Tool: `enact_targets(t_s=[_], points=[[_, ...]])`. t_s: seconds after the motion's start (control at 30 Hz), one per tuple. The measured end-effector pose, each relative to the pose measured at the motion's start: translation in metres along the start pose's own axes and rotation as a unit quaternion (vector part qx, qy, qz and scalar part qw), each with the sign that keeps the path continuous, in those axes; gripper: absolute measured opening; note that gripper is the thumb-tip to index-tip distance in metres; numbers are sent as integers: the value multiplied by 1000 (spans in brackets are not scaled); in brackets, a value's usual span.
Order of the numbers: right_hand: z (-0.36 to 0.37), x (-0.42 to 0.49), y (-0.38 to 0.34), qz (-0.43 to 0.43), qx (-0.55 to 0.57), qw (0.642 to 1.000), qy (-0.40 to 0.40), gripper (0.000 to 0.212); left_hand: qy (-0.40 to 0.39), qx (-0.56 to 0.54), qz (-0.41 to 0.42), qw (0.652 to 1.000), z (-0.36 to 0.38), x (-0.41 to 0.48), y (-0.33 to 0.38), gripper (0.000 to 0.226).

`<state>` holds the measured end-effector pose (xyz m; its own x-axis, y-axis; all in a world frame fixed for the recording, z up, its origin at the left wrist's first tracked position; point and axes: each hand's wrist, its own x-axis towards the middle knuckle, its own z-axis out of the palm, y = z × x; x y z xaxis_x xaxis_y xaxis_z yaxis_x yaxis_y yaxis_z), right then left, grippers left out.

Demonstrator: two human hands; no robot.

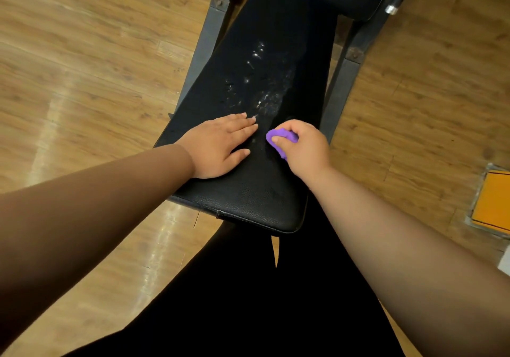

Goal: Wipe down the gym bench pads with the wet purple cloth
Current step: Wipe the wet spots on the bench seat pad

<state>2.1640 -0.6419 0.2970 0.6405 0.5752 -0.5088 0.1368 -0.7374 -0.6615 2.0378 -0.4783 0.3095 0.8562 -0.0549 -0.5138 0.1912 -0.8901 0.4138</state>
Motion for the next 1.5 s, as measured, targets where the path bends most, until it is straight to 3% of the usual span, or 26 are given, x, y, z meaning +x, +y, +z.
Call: enact_targets(t_s=[0.2,0.43,0.57,0.67,0.83,1.0,1.13,1.3,1.5], points=[[-2,-41,2,-58,5,997,-45,17,-7,4,-10,1000,3,-12,6,73],[1,-14,-4,3,20,1000,-12,13,-5,12,-3,1000,2,-20,8,61],[2,-65,-5,-67,7,996,-57,14,-4,10,15,1000,6,-37,13,83],[-3,-63,-3,-89,-2,994,-58,17,-2,16,20,1000,10,-49,16,85],[2,-32,-5,0,16,1000,9,18,12,37,25,999,11,-56,16,81],[7,-86,-15,-64,5,996,-56,22,20,17,18,1000,11,-55,18,81],[2,-75,-12,-71,12,993,-90,17,24,16,9,1000,10,-56,20,63],[2,-51,-16,8,29,999,-12,12,25,13,5,1000,7,-58,23,56],[9,-102,-23,-86,-7,990,-108,18,24,6,-3,1000,7,-59,24,55]])
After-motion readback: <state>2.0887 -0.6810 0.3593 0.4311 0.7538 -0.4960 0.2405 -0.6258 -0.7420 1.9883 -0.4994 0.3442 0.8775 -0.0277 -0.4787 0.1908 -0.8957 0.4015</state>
